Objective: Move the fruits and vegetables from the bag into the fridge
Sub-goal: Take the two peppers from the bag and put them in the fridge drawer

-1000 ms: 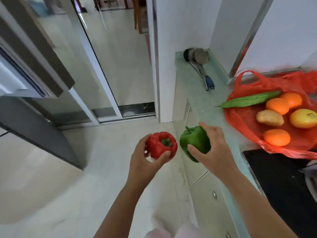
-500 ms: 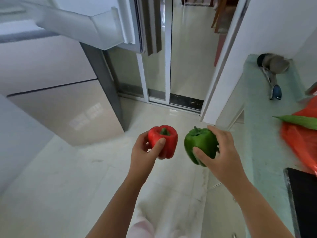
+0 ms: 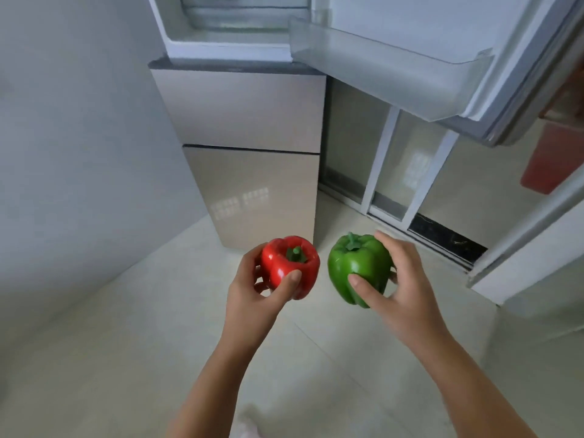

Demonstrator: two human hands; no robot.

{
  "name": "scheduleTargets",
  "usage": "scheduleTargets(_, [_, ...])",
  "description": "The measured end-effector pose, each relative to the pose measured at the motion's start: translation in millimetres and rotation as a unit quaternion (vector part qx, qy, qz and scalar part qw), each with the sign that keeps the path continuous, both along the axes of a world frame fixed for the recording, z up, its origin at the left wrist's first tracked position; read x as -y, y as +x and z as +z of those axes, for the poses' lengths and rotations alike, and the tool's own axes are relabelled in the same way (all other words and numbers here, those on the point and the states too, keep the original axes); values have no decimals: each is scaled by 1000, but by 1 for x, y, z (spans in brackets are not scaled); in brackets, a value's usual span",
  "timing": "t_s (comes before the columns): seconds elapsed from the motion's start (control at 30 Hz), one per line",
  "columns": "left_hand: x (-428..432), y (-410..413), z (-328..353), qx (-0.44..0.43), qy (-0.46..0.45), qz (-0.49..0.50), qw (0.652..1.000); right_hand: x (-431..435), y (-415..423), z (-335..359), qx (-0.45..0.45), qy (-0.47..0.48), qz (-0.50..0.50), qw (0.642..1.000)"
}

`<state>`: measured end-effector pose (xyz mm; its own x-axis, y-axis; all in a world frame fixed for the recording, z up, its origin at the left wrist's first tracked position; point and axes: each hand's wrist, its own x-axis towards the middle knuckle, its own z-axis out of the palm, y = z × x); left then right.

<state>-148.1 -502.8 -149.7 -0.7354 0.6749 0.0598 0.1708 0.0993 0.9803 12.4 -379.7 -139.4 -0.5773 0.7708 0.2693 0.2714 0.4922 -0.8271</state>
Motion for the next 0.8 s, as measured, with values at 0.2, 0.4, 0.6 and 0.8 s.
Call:
scheduleTargets(0.2, [42,-120,7,-1,29,74,997,22,-150,8,-17,24,62,998])
scheduleTargets(0.4, [56,-214,16,-19,29,83,996,30,-250,11,-32,46,71,996])
scheduleTargets(0.6, [32,-273,14,-23,33,78,996,3,-312,8,-22,53,70,996])
scheduleTargets(0.8, [-33,-331,16,-21,51,59,997,-66,-373,8,-48,55,44,996])
